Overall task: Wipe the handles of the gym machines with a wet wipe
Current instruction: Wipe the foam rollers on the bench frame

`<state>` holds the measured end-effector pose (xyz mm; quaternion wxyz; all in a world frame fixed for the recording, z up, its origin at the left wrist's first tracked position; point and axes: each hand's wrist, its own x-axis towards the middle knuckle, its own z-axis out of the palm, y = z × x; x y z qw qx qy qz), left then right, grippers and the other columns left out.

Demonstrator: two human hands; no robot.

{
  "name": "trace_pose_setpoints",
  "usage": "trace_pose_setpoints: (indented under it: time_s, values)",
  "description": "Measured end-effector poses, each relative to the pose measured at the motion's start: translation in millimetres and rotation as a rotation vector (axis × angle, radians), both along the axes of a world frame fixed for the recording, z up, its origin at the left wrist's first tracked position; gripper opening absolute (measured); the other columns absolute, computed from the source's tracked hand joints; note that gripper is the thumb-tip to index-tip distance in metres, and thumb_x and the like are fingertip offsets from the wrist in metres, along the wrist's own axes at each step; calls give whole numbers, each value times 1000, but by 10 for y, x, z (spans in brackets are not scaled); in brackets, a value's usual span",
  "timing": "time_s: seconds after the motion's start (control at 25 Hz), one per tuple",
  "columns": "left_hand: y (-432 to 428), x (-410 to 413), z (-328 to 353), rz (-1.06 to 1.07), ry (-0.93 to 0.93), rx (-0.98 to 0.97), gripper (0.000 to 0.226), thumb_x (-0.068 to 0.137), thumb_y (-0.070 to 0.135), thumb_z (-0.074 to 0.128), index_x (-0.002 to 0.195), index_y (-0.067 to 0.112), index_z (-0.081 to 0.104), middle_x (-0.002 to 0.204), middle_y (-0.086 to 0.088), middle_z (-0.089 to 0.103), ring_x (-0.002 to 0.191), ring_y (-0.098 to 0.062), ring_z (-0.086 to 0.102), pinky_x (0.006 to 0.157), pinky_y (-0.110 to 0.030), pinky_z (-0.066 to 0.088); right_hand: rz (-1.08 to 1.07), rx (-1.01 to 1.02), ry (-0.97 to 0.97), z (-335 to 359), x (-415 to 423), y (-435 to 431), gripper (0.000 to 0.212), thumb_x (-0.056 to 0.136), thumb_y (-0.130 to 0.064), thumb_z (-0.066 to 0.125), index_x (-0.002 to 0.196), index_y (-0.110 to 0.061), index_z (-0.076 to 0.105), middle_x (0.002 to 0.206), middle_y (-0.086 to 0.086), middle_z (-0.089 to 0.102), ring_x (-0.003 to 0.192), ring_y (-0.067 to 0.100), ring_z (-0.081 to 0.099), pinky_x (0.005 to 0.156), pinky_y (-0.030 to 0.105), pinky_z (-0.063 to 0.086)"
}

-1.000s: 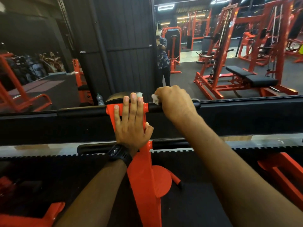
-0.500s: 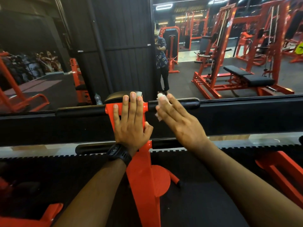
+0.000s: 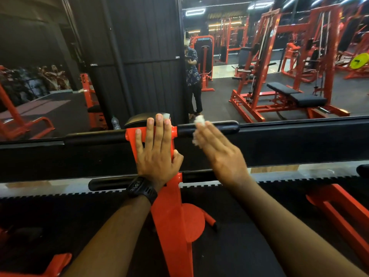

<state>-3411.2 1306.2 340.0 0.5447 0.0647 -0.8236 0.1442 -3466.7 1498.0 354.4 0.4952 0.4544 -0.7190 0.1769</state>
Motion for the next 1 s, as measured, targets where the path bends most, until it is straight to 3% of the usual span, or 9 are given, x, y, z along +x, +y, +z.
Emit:
trace_pose_setpoints:
  time_s: [0.08, 0.16, 0.24, 0.36, 0.52, 0.6, 0.68, 0.8, 1.0]
  values:
    - [-9, 4, 0, 20, -6, 1, 103, 77, 33, 56, 160, 12, -2, 166, -6, -3, 155, -23, -6, 123, -54, 2, -51, -137, -143, -29, 33, 48, 57, 87, 13, 63, 141, 1, 50, 152, 17, 42, 143, 30, 37, 120, 15, 12]
    - [-2, -2, 0, 26, 4, 0, 102, 77, 32, 56, 160, 10, 1, 166, -7, -1, 155, -24, -4, 123, -55, 4, -68, -138, -92, -96, 44, 15, 57, 85, 13, 67, 139, 2, 53, 149, 18, 45, 142, 31, 38, 120, 16, 13]
    - [8, 3, 5, 17, -4, -1, 101, 78, 32, 56, 159, 10, 1, 166, -7, -3, 155, -24, -5, 123, -55, 4, -56, -182, -111, -111, 0, 44, 53, 88, 7, 66, 139, 0, 54, 148, 17, 48, 141, 28, 41, 119, 18, 20]
    - [1, 16, 6, 13, -7, -5, 102, 77, 31, 56, 159, 11, -2, 166, -8, -2, 154, -24, -8, 123, -54, 1, 1, -550, -313, -148, 81, 60, 36, 93, -3, 63, 129, -2, 63, 137, 13, 58, 129, 20, 55, 108, 26, 45]
    - [1, 17, -3, 4, 19, -12, 101, 77, 30, 57, 159, 10, 2, 166, -7, -1, 155, -24, -6, 123, -55, 4, 127, -1234, -1079, -97, 555, -354, 16, 92, -11, 67, 98, -26, 66, 105, -6, 64, 92, 3, 62, 78, 24, 54]
    - [-1, 12, 7, 6, 17, -20, 100, 77, 30, 57, 160, 9, 4, 166, -7, -1, 155, -25, -4, 123, -55, 5, 406, -1513, -1499, 108, 566, -494, 12, 94, -12, 65, 99, -23, 68, 99, 0, 71, 88, 6, 67, 85, 26, 56]
    - [4, 1, 0, -1, 27, -8, 97, 77, 31, 57, 159, 8, 9, 166, -8, 3, 155, -25, -1, 123, -56, 7, 658, -1614, -1704, 327, 584, -582, 12, 96, -4, 59, 99, -10, 70, 89, 2, 70, 86, 7, 67, 95, 26, 55]
    - [16, -9, -18, 7, 70, 6, 90, 80, 32, 50, 159, 7, 15, 166, -9, 8, 155, -26, 4, 122, -58, 13, 857, -1680, -1798, 527, 692, -618, 15, 96, 5, 55, 94, -4, 67, 86, 4, 67, 87, 11, 66, 97, 28, 54]
    - [73, 15, 15, 4, 68, 21, 97, 73, 26, 63, 157, 6, 21, 164, -11, 14, 154, -27, 10, 122, -57, 13, 928, -1873, -1839, 548, 602, -503, 17, 95, 9, 55, 102, 0, 67, 122, 19, 65, 116, 26, 64, 101, 35, 52]
